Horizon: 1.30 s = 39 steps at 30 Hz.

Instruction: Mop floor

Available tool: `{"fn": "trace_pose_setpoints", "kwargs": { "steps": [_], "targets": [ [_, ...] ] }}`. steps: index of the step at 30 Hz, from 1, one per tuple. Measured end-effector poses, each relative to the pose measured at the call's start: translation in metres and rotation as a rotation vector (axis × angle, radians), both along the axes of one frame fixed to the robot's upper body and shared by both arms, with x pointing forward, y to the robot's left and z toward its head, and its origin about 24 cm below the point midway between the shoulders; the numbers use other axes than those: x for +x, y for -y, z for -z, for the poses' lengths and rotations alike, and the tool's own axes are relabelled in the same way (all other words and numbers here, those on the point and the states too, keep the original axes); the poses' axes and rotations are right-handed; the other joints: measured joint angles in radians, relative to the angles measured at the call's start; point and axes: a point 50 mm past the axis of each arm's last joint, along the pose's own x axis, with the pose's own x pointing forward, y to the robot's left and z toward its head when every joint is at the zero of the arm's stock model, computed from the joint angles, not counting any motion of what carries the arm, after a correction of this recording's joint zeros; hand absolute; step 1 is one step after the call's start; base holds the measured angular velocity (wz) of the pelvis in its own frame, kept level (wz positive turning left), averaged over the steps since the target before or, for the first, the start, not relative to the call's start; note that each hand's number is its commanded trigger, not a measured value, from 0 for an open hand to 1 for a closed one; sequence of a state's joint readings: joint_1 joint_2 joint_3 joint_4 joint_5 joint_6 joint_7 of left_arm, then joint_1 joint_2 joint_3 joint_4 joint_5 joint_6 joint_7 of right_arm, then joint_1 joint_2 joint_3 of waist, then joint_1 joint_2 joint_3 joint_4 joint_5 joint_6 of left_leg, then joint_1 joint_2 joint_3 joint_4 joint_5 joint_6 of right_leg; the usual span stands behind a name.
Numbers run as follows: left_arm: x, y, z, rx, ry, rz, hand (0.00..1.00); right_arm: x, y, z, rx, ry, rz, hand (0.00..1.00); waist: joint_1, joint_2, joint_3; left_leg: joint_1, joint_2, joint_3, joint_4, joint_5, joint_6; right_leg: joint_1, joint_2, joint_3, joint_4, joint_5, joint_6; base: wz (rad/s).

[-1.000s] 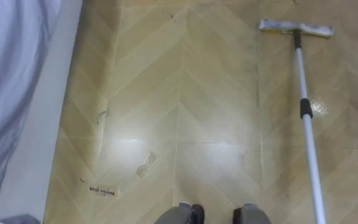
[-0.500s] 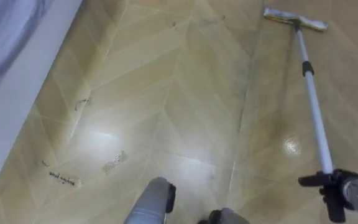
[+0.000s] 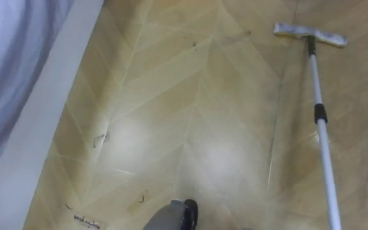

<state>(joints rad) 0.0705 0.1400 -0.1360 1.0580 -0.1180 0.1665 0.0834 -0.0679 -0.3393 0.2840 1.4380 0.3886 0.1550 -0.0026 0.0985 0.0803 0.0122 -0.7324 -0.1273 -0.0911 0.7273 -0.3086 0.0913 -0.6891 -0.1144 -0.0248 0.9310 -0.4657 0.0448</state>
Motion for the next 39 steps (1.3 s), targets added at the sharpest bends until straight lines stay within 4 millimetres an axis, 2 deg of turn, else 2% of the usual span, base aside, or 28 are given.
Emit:
{"fn": "trace_pose_setpoints", "kwargs": {
  "steps": [1, 2, 3, 4, 6, 8, 9, 10, 11, 13, 14, 15, 16, 18, 21, 23, 24, 27, 28, 29, 30, 32, 33, 34, 36, 39],
  "targets": [
    [-0.004, -0.001, 0.001, 0.008, -0.016, -0.006, 0.0, 0.003, -0.006, 0.002, 0.002, 0.007, -0.005, 1.0, 0.0, 0.007, 0.0012, 0.021, -0.007, -0.038, -0.021, 0.0, -0.015, -0.019, 0.001, 0.013, -0.1, 0.006, -0.005, -0.76],
    [-0.007, -0.002, 0.002, 0.017, -0.027, -0.016, 0.0, 0.005, -0.01, 0.003, 0.006, 0.009, -0.01, 1.0, 0.004, 0.002, 0.0036, 0.028, -0.009, -0.05, -0.029, -0.001, -0.024, -0.019, 0.003, 0.026, -0.156, 0.019, -0.004, -0.46],
    [-0.013, -0.005, 0.003, 0.029, -0.049, -0.027, 0.0, 0.009, -0.016, 0.005, 0.013, 0.019, -0.021, 1.0, -0.004, 0.006, 0.0067, 0.033, -0.009, -0.056, -0.033, -0.007, -0.038, -0.016, 0.008, 0.016, -0.193, 0.105, -0.003, -0.08],
    [-0.016, -0.005, 0.003, 0.03, -0.06, -0.026, 0.0, 0.014, -0.02, 0.006, 0.022, 0.023, -0.022, 1.0, -0.008, 0.008, 0.0068, 0.039, -0.001, -0.04, -0.039, -0.008, -0.042, -0.006, 0.004, -0.012, -0.196, 0.105, -0.023, 0.16],
    [-0.017, -0.007, 0.003, 0.03, -0.065, -0.034, 0.0, 0.022, -0.024, 0.006, 0.036, 0.031, -0.004, 1.0, -0.007, 0.003, 0.0086, 0.046, 0.03, 0.008, -0.037, -0.005, -0.046, 0.013, 0.013, -0.043, -0.205, 0.102, -0.039, 0.31],
    [-0.016, -0.012, 0.002, 0.035, -0.069, -0.03, 0.0, 0.049, -0.023, -0.001, 0.062, 0.073, 0.0, 1.0, 0.012, -0.034, 0.015, 0.041, 0.065, 0.029, -0.015, -0.008, -0.051, 0.018, 0.02, -0.074, -0.201, 0.096, -0.062, 0.2],
    [-0.016, -0.014, 0.001, 0.036, -0.067, -0.035, 0.0, 0.058, -0.02, -0.004, 0.064, 0.094, -0.003, 1.0, 0.022, -0.046, 0.0182, 0.037, 0.07, 0.03, -0.002, -0.012, -0.058, 0.017, 0.027, -0.076, -0.199, 0.096, -0.068, -0.11],
    [-0.019, -0.02, 0.0, 0.04, -0.07, -0.047, 0.0, 0.081, -0.014, -0.014, 0.067, 0.145, -0.014, 1.0, 0.042, -0.068, 0.0166, 0.022, 0.085, 0.033, 0.024, -0.017, -0.067, 0.008, 0.031, -0.089, -0.187, 0.089, -0.083, -0.13],
    [-0.02, -0.024, 0.0, 0.044, -0.072, -0.051, 0.0, 0.092, -0.009, -0.02, 0.062, 0.171, -0.018, 1.0, 0.045, -0.082, 0.02, 0.014, 0.085, 0.031, 0.039, -0.018, -0.069, 0.007, 0.031, -0.094, -0.178, 0.084, -0.09, 0.09],
    [-0.019, -0.038, -0.004, 0.074, -0.065, -0.056, 0.0, 0.126, 0.013, -0.046, 0.01, 0.273, -0.027, 1.0, 0.052, -0.106, 0.0224, -0.017, 0.106, 0.033, 0.095, -0.024, -0.079, 0.008, 0.044, -0.126, -0.157, 0.066, -0.105, 0.38],
    [-0.018, -0.041, -0.005, 0.083, -0.065, -0.053, 0.0, 0.133, 0.018, -0.051, -0.006, 0.294, -0.031, 1.0, 0.058, -0.114, 0.0212, -0.023, 0.113, 0.034, 0.103, -0.026, -0.083, 0.008, 0.046, -0.137, -0.153, 0.064, -0.109, 0.32],
    [-0.018, -0.046, -0.007, 0.093, -0.063, -0.05, 0.0, 0.144, 0.024, -0.061, -0.024, 0.335, -0.04, 1.0, 0.075, -0.132, 0.0203, -0.023, 0.118, 0.033, 0.108, -0.029, -0.088, 0.01, 0.05, -0.144, -0.146, 0.06, -0.115, 0.18],
    [-0.021, -0.047, -0.007, 0.093, -0.07, -0.047, 0.0, 0.153, 0.026, -0.068, -0.024, 0.362, -0.047, 1.0, 0.089, -0.142, 0.0171, -0.022, 0.123, 0.034, 0.107, -0.03, -0.089, 0.013, 0.054, -0.147, -0.146, 0.06, -0.117, 0.15],
    [-0.026, -0.045, -0.006, 0.076, -0.083, -0.041, 0.0, 0.16, 0.028, -0.074, -0.013, 0.383, -0.051, 1.0, 0.098, -0.141, 0.0171, -0.016, 0.125, 0.038, 0.097, -0.029, -0.089, 0.019, 0.05, -0.16, -0.149, 0.061, -0.118, 0.21],
    [-0.031, -0.045, -0.005, 0.074, -0.109, -0.045, 0.0, 0.154, 0.028, -0.07, 0.015, 0.373, -0.024, 1.0, 0.1, -0.136, 0.0187, 0.012, 0.129, 0.077, 0.039, -0.028, -0.091, 0.028, 0.025, -0.173, -0.154, 0.063, -0.115, 0.24],
    [-0.035, -0.043, -0.004, 0.061, -0.123, -0.044, 0.0, 0.144, 0.029, -0.065, 0.034, 0.354, -0.02, 1.0, 0.097, -0.124, 0.0221, 0.033, 0.116, 0.075, 0.028, -0.024, -0.088, 0.05, 0.012, -0.179, -0.161, 0.064, -0.111, 0.07],
    [-0.037, -0.042, -0.004, 0.047, -0.131, -0.038, 0.0, 0.135, 0.03, -0.06, 0.042, 0.334, -0.02, 1.0, 0.097, -0.111, 0.019, 0.05, 0.115, 0.076, 0.023, -0.024, -0.088, 0.071, 0.012, -0.178, -0.171, 0.067, -0.105, 0.0],
    [-0.031, -0.041, -0.003, 0.037, -0.136, -0.004, 0.0, 0.1, 0.027, -0.041, 0.073, 0.249, 0.0, 1.0, 0.09, -0.085, 0.021, 0.1, 0.114, 0.079, -0.005, -0.024, -0.084, 0.128, 0.012, -0.175, -0.206, 0.075, -0.089, -0.02],
    [-0.03, -0.042, -0.004, 0.036, -0.131, 0.002, 0.0, 0.087, 0.02, -0.032, 0.093, 0.209, 0.011, 1.0, 0.091, -0.083, 0.0201, 0.121, 0.114, 0.087, -0.013, -0.029, -0.076, 0.142, 0.01, -0.165, -0.209, 0.073, -0.085, -0.11],
    [-0.03, -0.041, -0.004, 0.031, -0.128, 0.0, 0.0, 0.082, 0.017, -0.029, 0.103, 0.196, 0.014, 1.0, 0.092, -0.081, 0.0198, 0.131, 0.114, 0.088, -0.017, -0.034, -0.067, 0.149, 0.01, -0.164, -0.211, 0.073, -0.084, -0.18],
    [-0.03, -0.04, -0.003, 0.025, -0.127, 0.002, 0.0, 0.071, 0.01, -0.022, 0.129, 0.171, 0.018, 1.0, 0.079, -0.074, 0.015, 0.14, 0.115, 0.09, -0.02, -0.037, -0.063, 0.159, 0.011, -0.164, -0.221, 0.075, -0.08, -0.13],
    [-0.029, -0.04, -0.003, 0.021, -0.126, -0.002, 0.0, 0.049, 0.001, -0.011, 0.164, 0.115, 0.019, 1.0, 0.067, -0.069, 0.0112, 0.164, 0.115, 0.111, -0.038, -0.043, -0.055, 0.174, 0.014, -0.147, -0.236, 0.084, -0.069, -0.19],
    [-0.028, -0.039, -0.003, 0.019, -0.125, -0.001, 0.0, 0.045, 0.0, -0.01, 0.166, 0.102, 0.018, 1.0, 0.065, -0.064, 0.0101, 0.17, 0.115, 0.113, -0.041, -0.043, -0.054, 0.181, 0.017, -0.145, -0.244, 0.089, -0.066, -0.19],
    [-0.028, -0.037, -0.002, 0.015, -0.126, 0.0, 0.0, 0.036, -0.001, -0.007, 0.166, 0.081, 0.02, 1.0, 0.053, -0.051, 0.0051, 0.182, 0.116, 0.113, -0.047, -0.045, -0.051, 0.203, 0.031, -0.147, -0.269, 0.099, -0.06, -0.1],
    [-0.03, -0.036, -0.001, 0.014, -0.132, 0.0, 0.0, 0.026, -0.007, -0.003, 0.172, 0.06, 0.023, 1.0, 0.046, -0.042, 0.0009, 0.223, 0.124, 0.112, -0.078, -0.044, -0.048, 0.245, 0.041, -0.144, -0.313, 0.117, -0.053, -0.15],
    [-0.034, -0.035, 0.0, 0.014, -0.151, -0.004, 0.0, 0.012, -0.019, 0.004, 0.196, 0.021, 0.021, 1.0, 0.022, -0.04, -0.0002, 0.308, 0.131, 0.118, -0.149, -0.028, -0.043, 0.341, 0.058, -0.142, -0.41, 0.156, -0.047, -0.1]
  ]
}}
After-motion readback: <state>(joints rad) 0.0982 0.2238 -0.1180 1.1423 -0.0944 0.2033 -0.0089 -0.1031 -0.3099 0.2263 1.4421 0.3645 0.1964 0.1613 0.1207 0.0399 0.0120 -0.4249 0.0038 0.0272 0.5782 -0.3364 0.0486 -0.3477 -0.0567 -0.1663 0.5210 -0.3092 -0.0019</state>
